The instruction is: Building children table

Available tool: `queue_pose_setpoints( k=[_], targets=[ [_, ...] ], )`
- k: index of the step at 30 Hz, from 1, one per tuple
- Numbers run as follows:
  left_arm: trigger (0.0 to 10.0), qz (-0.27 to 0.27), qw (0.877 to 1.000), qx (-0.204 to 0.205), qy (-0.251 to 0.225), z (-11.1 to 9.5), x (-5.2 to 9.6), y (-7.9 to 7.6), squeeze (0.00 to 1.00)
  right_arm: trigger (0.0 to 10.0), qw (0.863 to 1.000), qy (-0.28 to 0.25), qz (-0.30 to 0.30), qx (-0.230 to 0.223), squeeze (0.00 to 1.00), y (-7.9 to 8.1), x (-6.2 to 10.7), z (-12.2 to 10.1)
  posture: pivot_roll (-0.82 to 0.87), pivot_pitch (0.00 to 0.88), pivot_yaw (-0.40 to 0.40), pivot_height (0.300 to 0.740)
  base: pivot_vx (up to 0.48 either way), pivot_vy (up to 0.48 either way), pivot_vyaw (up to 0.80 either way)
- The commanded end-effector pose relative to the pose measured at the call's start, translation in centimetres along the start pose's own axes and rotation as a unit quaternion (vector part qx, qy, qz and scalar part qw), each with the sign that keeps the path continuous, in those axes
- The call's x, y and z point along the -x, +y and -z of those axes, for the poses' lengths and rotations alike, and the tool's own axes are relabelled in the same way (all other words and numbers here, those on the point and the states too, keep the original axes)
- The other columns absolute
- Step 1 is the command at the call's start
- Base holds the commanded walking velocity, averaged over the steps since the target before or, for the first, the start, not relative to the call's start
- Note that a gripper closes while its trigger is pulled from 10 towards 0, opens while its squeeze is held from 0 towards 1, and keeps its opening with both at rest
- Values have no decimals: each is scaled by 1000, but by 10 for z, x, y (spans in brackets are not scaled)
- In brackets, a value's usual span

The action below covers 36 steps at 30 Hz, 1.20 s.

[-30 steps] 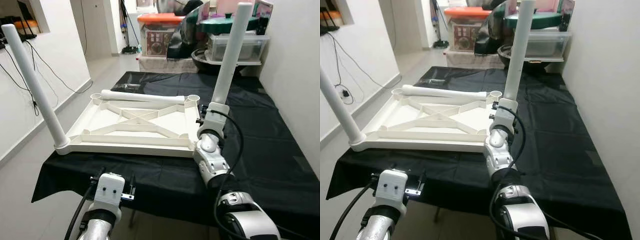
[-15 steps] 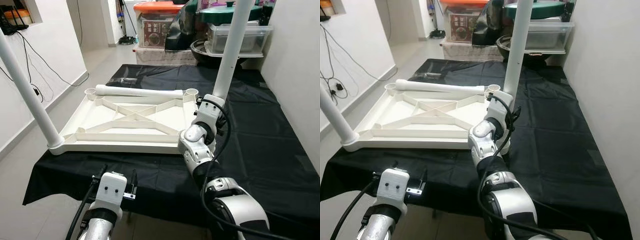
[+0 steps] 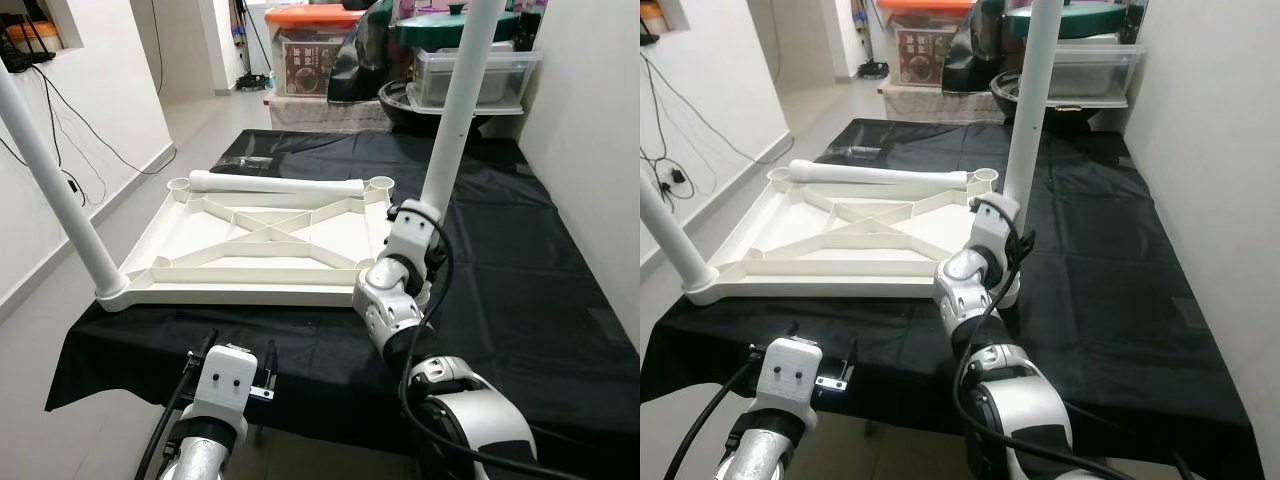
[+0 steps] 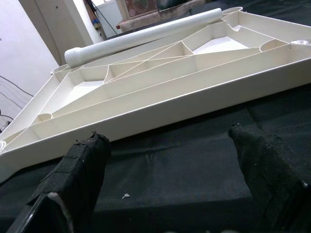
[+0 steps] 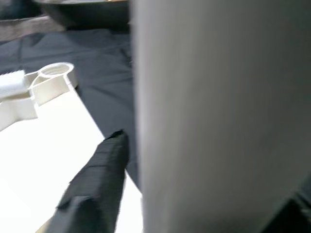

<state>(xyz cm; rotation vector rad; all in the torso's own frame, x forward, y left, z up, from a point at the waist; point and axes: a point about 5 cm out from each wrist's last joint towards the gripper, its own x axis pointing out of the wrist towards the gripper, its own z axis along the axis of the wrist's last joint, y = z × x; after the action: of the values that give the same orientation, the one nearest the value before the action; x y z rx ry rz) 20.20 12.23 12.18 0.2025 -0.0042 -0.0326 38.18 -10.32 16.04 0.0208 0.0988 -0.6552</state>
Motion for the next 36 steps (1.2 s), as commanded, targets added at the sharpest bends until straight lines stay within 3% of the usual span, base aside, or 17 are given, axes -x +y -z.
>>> queue_pose_setpoints(
  k=[1, 2, 3, 7, 10, 12, 17, 20, 24, 29, 30, 31, 36],
  targets=[
    [10000, 3, 1000, -8, 7, 3, 1, 1, 0, 10000, 1000, 10, -2, -2, 1000, 0, 0, 3, 62, 0, 22, 740, 0, 0, 0],
    [10000, 4, 1000, -9, 7, 3, 1, 1, 0, 10000, 1000, 8, -11, 0, 1000, 0, -1, 3, 62, 0, 22, 740, 0, 0, 0],
    [10000, 4, 1000, -8, 7, 3, 1, 0, 0, 10000, 999, -9, -33, 1, 0, 0, -2, 2, 58, 0, 25, 740, 0, 0, 0],
    [10000, 5, 1000, -8, 7, 3, 1, 0, 0, 10000, 998, -20, -51, 2, 0, 1, -2, 0, 58, 0, 25, 740, 0, 0, 0],
    [10000, 6, 1000, -7, 8, 4, 1, -2, 0, 10000, 988, -70, -131, -42, 0, -3, -9, -14, 55, 0, 23, 740, 0, 0, 0],
    [10000, 6, 1000, -7, 8, 4, 1, -2, 0, 10000, 985, -82, -145, -51, 0, -5, -11, -18, 55, 0, 23, 740, 0, 0, 0],
    [10000, 6, 1000, -7, 8, 4, 1, -3, 0, 10000, 975, -111, -193, -27, 0, -16, -23, -22, 55, 0, 23, 740, 0, 0, 0],
    [10000, 7, 1000, -5, 6, 4, 1, -3, 0, 10000, 966, -105, -236, -31, 0, -26, -32, -19, 55, 0, 23, 740, 0, 0, 0],
    [10000, 8, 1000, -4, 6, 4, 1, -3, 0, 10000, 962, -103, -251, -33, 0, -28, -33, -18, 40, 0, 29, 740, 0, 0, 0],
    [10000, 9, 1000, -6, 5, 4, 0, -3, 0, 10000, 919, -109, -379, -25, 0, -35, -40, -21, 46, 0, 26, 740, 0, 0, 0],
    [10000, 9, 1000, -6, 5, 4, 0, -3, 0, 10000, 919, -109, -379, -25, 0, -35, -40, -21, 46, 0, 26, 740, 0, 0, 0],
    [10000, 9, 1000, -6, 5, 3, 1, -3, 0, 10000, 902, -113, -417, -22, 0, -36, -42, -25, 46, 0, 26, 740, 0, 0, 0],
    [10000, 10, 1000, -6, 5, 3, 1, -4, 0, 10000, 879, -121, -461, -14, 0, -38, -46, -37, 49, 0, 24, 740, 0, 0, 0]
  ],
)
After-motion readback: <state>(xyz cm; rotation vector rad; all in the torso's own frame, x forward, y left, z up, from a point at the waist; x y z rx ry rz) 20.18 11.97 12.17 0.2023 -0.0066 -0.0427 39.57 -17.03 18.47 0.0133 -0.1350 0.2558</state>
